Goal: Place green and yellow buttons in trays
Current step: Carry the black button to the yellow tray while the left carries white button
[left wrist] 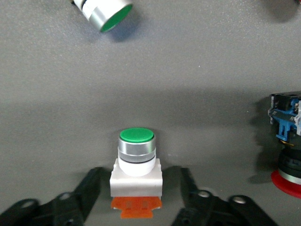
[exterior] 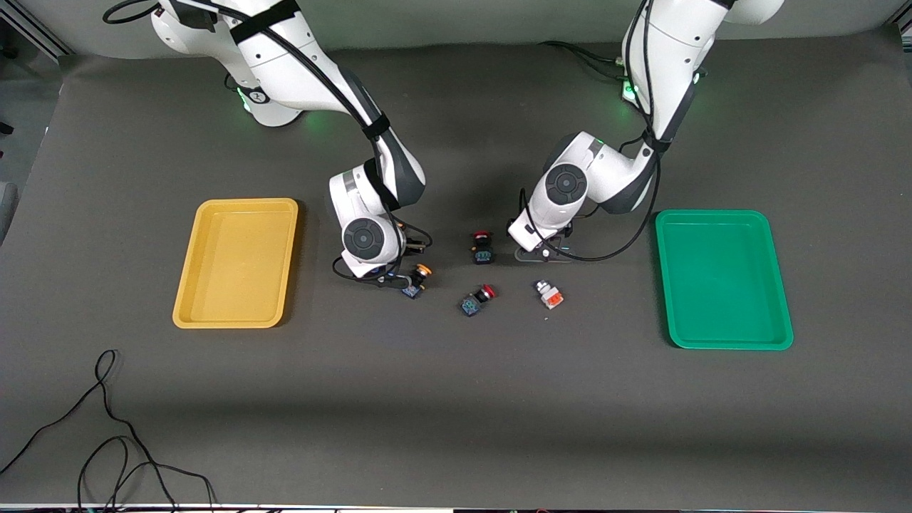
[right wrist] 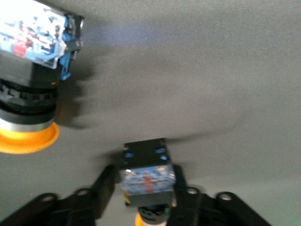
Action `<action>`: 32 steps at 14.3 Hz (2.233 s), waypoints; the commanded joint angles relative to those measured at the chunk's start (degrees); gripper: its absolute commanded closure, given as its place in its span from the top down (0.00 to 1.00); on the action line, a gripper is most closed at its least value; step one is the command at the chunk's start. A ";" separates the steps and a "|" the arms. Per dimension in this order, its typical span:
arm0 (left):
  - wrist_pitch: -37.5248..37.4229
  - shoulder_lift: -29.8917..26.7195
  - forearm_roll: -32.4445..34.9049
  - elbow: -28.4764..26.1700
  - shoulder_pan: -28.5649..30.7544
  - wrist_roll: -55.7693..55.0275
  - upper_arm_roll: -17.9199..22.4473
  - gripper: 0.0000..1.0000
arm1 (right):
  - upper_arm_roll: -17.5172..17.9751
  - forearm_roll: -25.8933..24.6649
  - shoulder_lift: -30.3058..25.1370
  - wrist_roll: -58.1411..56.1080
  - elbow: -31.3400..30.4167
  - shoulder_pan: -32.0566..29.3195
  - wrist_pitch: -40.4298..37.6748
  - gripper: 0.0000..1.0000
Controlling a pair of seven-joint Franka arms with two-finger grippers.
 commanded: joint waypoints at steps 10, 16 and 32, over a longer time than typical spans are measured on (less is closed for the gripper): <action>-32.78 -6.65 -0.19 20.51 5.84 -5.75 0.91 0.25 | -22.76 -7.55 -21.87 -7.57 1.36 -0.25 -25.28 0.00; -46.51 -13.68 -0.55 23.19 20.86 9.15 0.91 0.25 | -37.99 -8.97 -15.20 -35.44 -9.96 -2.96 -15.47 0.00; -9.62 -5.33 12.46 -0.55 38.82 30.29 1.17 0.69 | -34.84 1.93 -1.13 -28.57 5.63 -4.21 -20.17 1.00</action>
